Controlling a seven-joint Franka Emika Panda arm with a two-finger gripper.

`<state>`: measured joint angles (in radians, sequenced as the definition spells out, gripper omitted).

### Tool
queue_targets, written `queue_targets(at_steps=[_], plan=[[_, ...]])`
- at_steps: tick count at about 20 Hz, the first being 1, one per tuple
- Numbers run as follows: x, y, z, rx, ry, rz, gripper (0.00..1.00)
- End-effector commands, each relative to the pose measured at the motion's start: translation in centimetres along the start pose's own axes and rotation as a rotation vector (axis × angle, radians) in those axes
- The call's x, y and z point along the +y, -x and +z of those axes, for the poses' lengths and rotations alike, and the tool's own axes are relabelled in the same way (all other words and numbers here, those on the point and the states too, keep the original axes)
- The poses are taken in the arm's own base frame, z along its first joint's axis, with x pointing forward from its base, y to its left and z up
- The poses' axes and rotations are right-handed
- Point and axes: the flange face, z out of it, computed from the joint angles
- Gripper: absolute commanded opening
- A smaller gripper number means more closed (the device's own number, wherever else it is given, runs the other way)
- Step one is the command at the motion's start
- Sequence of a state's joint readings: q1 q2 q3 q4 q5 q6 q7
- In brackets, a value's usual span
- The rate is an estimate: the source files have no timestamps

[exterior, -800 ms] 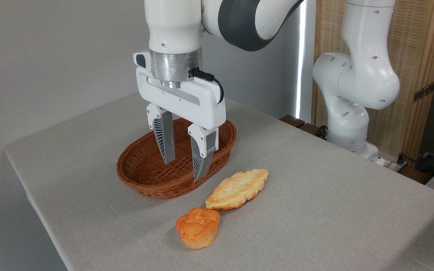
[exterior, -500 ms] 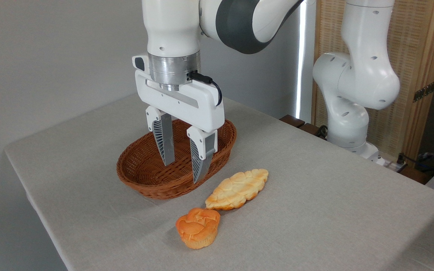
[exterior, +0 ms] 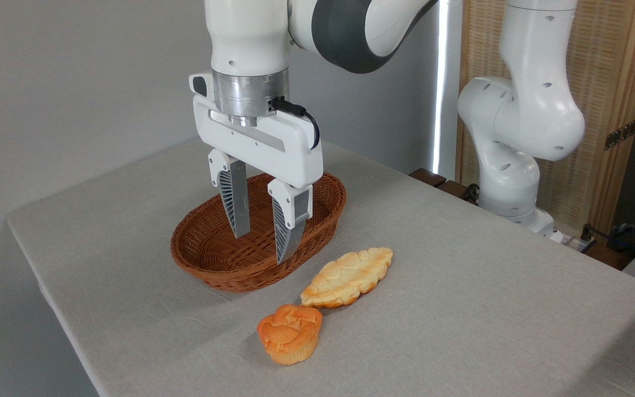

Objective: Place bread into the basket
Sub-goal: 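Move the open gripper from the basket toward the round orange roll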

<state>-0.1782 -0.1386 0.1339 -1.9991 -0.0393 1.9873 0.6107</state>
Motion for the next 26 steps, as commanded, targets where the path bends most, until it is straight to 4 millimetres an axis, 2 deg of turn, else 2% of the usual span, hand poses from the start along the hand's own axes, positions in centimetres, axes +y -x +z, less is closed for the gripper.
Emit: queue_targets(at_steps=[1, 13, 17, 22, 26], plan=[[0.0, -0.1, -0.5, 0.007, 0.007, -0.013, 1.00], [-1.0, 0.3, -0.2, 0.011, -0.015, -0.028, 1.00], [-1.2, 0.8, 2.2, 0.026, -0.030, -0.030, 1.00], [-3.7, 1.7, 4.6, 0.057, -0.067, -0.067, 1.00], [-4.5, 2.9, 6.3, -0.010, -0.111, -0.020, 1.00]])
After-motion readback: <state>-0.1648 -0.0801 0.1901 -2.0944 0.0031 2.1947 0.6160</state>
